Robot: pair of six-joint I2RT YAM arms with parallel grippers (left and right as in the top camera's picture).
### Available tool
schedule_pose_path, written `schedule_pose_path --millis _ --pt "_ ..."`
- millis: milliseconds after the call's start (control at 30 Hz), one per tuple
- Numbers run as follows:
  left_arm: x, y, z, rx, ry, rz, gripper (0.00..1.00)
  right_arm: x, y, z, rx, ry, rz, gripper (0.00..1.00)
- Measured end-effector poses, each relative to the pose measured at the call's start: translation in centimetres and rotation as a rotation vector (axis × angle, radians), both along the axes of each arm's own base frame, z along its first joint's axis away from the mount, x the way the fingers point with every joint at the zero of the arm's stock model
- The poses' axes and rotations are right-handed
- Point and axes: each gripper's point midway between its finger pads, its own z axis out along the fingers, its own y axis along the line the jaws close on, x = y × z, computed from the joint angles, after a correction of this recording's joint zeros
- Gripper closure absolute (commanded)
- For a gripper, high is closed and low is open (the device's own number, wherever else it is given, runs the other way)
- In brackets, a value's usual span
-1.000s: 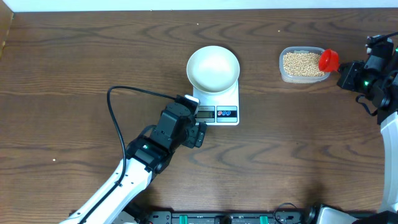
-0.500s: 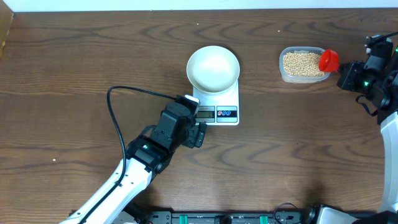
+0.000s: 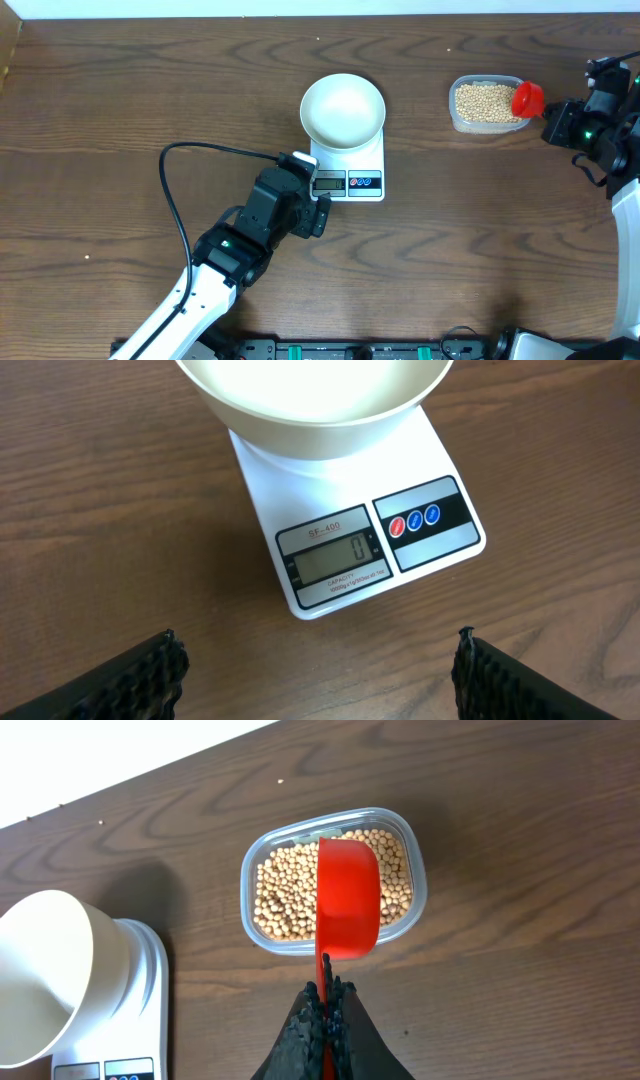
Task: Scoop item into bowl and weigh 50g on scale
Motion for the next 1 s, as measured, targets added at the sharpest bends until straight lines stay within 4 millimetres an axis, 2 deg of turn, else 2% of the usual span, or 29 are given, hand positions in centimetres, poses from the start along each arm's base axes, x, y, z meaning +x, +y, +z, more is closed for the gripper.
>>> schedule_pose_path --millis 1000 --pt "-0.83 0.51 -0.97 0.03 0.048 0.0 0.13 -0.07 0.02 -0.11 0.002 0.006 0.0 0.99"
